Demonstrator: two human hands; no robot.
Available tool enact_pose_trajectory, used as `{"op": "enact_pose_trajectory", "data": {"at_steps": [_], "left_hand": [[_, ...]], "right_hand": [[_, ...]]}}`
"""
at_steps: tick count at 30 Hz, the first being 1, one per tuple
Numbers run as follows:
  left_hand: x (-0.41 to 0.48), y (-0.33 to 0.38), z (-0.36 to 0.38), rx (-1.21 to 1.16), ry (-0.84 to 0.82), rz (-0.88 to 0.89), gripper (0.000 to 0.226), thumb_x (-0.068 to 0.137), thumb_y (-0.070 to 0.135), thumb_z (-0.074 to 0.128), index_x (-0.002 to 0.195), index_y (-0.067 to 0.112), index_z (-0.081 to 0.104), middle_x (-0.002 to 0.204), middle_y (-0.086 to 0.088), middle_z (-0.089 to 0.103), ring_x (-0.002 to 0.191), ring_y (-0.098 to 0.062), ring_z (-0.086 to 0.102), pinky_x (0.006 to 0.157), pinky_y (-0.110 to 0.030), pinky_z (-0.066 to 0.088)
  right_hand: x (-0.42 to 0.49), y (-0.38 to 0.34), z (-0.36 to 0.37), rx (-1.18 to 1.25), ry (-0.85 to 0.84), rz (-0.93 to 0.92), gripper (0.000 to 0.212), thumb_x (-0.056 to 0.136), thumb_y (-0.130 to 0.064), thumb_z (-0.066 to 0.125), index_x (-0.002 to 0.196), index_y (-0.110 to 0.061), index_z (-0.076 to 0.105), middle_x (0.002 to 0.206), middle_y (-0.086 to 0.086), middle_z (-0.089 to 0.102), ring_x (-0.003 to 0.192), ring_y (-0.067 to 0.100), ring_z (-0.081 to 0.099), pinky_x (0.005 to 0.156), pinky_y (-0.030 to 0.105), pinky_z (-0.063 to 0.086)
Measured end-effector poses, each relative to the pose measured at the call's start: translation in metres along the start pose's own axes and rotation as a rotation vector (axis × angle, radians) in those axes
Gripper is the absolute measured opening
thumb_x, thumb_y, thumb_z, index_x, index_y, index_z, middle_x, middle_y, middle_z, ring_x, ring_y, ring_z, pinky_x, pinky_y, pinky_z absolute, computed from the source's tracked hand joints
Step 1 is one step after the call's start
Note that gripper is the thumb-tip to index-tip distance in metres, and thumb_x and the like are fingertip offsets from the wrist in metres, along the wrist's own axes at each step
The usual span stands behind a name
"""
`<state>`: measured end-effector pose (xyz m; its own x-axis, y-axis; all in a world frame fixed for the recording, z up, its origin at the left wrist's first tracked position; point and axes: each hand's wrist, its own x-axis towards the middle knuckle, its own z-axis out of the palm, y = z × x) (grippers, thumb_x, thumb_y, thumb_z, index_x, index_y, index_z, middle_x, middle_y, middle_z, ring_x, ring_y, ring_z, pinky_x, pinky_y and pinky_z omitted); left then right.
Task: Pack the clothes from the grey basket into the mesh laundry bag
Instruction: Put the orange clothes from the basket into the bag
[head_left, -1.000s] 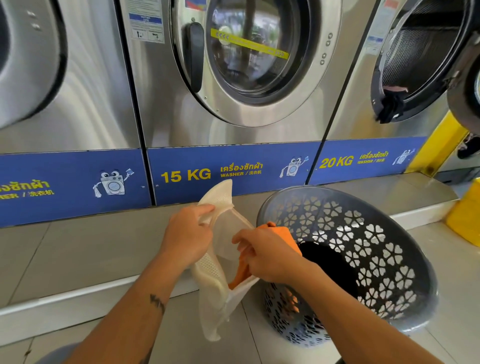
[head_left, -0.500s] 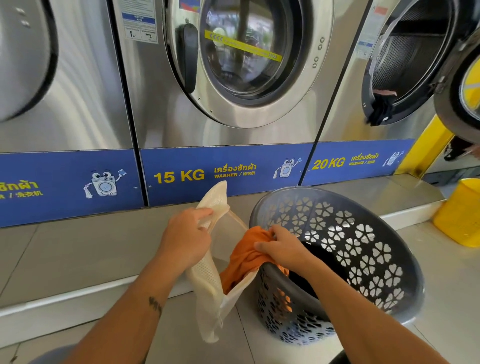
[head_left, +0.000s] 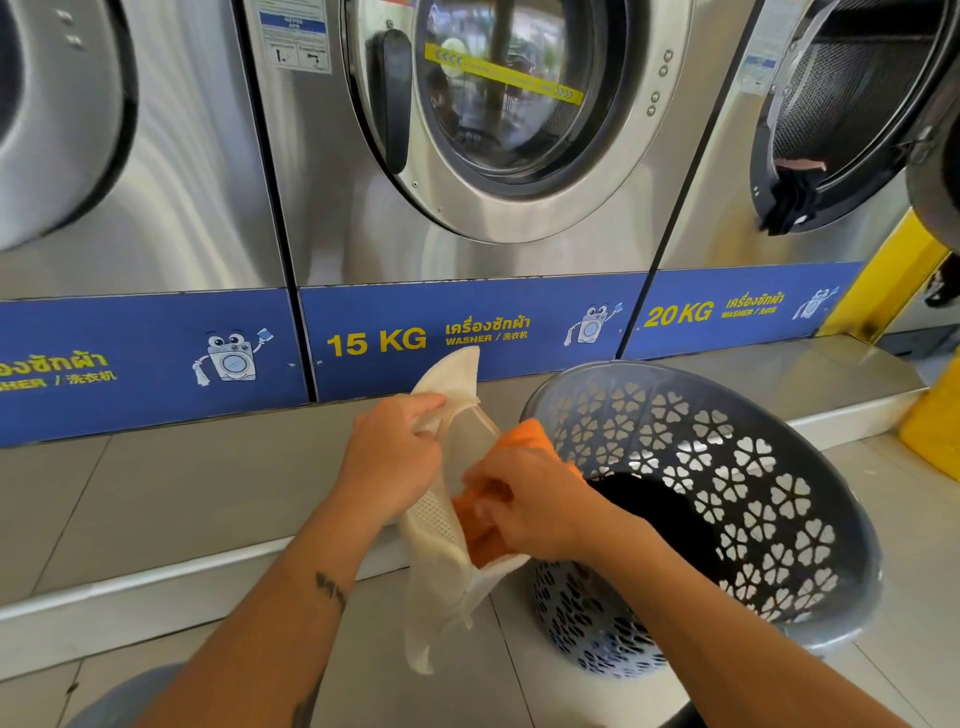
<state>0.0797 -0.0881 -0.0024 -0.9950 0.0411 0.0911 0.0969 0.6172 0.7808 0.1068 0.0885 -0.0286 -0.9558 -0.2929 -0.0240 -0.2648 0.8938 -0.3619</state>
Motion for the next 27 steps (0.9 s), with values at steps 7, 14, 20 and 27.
{"op": "enact_pose_trajectory", "data": {"at_steps": [7, 14, 20, 27], "left_hand": [[0.002, 0.0, 0.001, 0.023, 0.016, 0.005, 0.045, 0.094, 0.01, 0.051, 0.133, 0.031, 0.057, 0.14, 0.002, 0.052, 0.127, -0.022, 0.048, 0.103, -0.037, 0.042], [0.001, -0.003, 0.01, 0.058, 0.008, 0.001, 0.047, 0.092, 0.011, 0.055, 0.135, 0.031, 0.056, 0.139, 0.001, 0.053, 0.128, -0.023, 0.047, 0.101, -0.037, 0.043], [0.0, -0.003, 0.01, 0.088, 0.011, 0.022, 0.05, 0.092, 0.009, 0.057, 0.137, 0.03, 0.054, 0.137, -0.001, 0.054, 0.122, -0.024, 0.05, 0.095, -0.033, 0.044], [-0.003, -0.002, 0.009, 0.113, 0.024, 0.032, 0.051, 0.09, 0.005, 0.059, 0.134, 0.032, 0.057, 0.134, 0.001, 0.056, 0.118, -0.023, 0.052, 0.094, -0.037, 0.048]], "right_hand": [[0.005, 0.033, -0.009, 0.126, 0.086, 0.375, 0.085, 0.08, -0.034, 0.068, 0.153, -0.037, 0.024, 0.154, 0.009, 0.03, 0.142, 0.037, 0.03, 0.111, 0.053, 0.039], [0.001, 0.049, 0.0, 0.359, 0.052, 0.479, 0.046, 0.083, -0.045, 0.068, 0.121, -0.029, 0.05, 0.11, -0.003, 0.063, 0.098, 0.018, 0.062, 0.088, 0.041, 0.055], [-0.005, 0.004, -0.014, -0.031, 0.413, 0.171, 0.032, 0.085, -0.033, 0.063, 0.115, -0.028, 0.054, 0.097, -0.007, 0.057, 0.082, 0.016, 0.054, 0.07, 0.034, 0.048], [-0.001, -0.003, -0.007, 0.164, -0.027, 0.078, 0.075, 0.079, -0.044, 0.069, 0.148, -0.035, 0.042, 0.148, -0.01, 0.042, 0.139, 0.015, 0.034, 0.116, 0.049, 0.03]]}}
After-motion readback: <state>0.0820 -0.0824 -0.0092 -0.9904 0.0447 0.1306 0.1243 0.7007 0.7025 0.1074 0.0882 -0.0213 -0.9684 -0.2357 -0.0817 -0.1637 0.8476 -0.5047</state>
